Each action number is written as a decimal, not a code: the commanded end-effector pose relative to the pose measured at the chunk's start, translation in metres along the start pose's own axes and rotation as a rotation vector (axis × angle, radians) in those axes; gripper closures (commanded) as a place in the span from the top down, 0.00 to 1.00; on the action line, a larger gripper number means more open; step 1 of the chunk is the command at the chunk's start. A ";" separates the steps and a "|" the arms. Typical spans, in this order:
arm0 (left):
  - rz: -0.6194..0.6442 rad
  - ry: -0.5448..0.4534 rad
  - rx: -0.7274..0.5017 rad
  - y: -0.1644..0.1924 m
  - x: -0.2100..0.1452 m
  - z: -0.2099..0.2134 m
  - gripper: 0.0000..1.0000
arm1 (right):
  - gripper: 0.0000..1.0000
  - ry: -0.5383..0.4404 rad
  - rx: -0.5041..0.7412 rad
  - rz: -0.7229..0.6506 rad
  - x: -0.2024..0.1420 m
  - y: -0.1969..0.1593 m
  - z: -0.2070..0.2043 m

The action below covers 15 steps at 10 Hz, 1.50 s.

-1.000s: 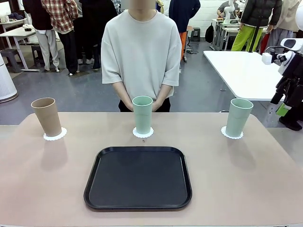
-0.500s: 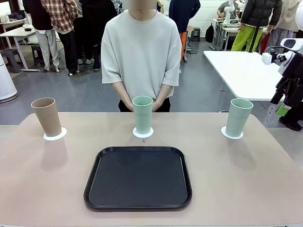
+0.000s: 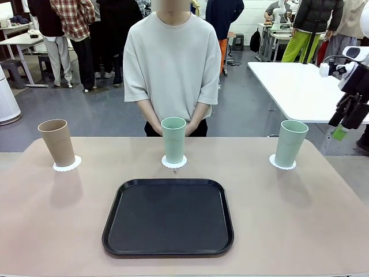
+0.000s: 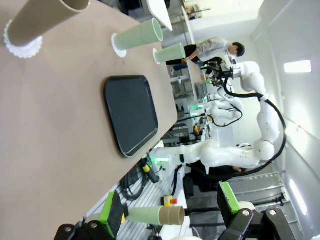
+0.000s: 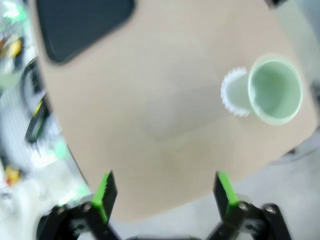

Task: Place coasters on the table and set cups on them.
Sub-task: Take one Reusable plastic cup from the Flat Tray and place it on a coaster set by the human.

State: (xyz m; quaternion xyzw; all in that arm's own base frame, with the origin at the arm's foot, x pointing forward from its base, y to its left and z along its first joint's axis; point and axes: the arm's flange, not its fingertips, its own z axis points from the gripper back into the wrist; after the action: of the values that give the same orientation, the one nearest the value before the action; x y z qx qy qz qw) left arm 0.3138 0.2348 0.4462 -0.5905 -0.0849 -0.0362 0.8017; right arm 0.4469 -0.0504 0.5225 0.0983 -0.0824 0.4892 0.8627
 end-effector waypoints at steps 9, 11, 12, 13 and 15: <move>-0.009 -0.013 -0.014 -0.002 -0.001 0.001 1.00 | 1.00 -0.115 0.338 -0.510 -0.006 0.062 -0.015; -0.009 -0.013 -0.014 -0.002 -0.001 0.001 1.00 | 1.00 -0.488 0.661 -0.584 -0.064 0.040 -0.018; -0.009 -0.013 -0.014 -0.002 -0.001 0.001 1.00 | 1.00 -0.586 0.746 -0.623 -0.090 0.028 -0.027; -0.009 -0.013 -0.014 -0.002 -0.001 0.001 1.00 | 1.00 -0.626 0.782 -0.654 -0.112 0.024 -0.039; -0.009 -0.013 -0.014 -0.002 -0.001 0.001 1.00 | 1.00 -0.672 0.861 -0.677 -0.152 0.044 -0.047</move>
State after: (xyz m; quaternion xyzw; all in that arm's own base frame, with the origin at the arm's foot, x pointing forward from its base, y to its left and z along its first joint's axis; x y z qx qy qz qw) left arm 0.3137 0.2350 0.4461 -0.5906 -0.0850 -0.0359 0.8017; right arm 0.3406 -0.1414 0.4502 0.5569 -0.1040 0.1384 0.8123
